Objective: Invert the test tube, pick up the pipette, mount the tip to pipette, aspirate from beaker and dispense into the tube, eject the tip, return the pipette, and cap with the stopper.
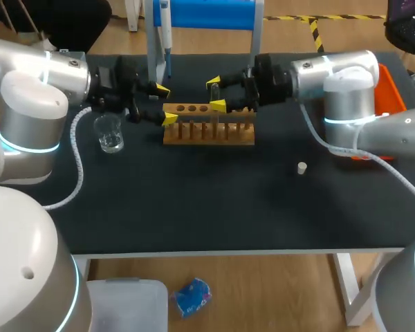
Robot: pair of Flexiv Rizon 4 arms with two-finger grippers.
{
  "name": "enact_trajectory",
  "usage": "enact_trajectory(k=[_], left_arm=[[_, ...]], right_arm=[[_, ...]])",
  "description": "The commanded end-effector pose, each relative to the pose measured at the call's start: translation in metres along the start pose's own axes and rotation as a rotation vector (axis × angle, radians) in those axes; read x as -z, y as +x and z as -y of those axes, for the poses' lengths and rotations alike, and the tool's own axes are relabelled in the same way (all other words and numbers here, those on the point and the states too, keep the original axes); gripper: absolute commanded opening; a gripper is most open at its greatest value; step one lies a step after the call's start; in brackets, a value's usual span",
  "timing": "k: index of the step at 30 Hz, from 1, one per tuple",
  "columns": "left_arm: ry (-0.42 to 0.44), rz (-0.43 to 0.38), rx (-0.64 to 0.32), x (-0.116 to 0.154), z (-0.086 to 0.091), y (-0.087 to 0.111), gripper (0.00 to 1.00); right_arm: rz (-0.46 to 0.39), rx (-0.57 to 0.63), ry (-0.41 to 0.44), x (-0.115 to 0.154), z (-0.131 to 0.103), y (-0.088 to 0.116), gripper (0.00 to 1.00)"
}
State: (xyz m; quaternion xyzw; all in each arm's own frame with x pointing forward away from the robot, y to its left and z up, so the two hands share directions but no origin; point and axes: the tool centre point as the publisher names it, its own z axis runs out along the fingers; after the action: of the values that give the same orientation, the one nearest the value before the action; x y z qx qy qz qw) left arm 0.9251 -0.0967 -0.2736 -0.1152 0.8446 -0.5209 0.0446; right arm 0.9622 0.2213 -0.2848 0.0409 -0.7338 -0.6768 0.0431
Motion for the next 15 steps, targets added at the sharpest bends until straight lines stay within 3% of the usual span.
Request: enact_trajectory(k=[1,15], left_arm=[[-0.002,-0.001,0.001,-0.0004,0.0001,-0.0005,1.00],[-0.002,-0.001,0.001,-0.0004,0.0001,-0.0005,1.00]], right_arm=[[-0.003,0.003,-0.009,-0.0006,0.0023,0.0008,0.51],[-0.007,0.010,-0.023,-0.0029,0.0016,0.0037,0.41]])
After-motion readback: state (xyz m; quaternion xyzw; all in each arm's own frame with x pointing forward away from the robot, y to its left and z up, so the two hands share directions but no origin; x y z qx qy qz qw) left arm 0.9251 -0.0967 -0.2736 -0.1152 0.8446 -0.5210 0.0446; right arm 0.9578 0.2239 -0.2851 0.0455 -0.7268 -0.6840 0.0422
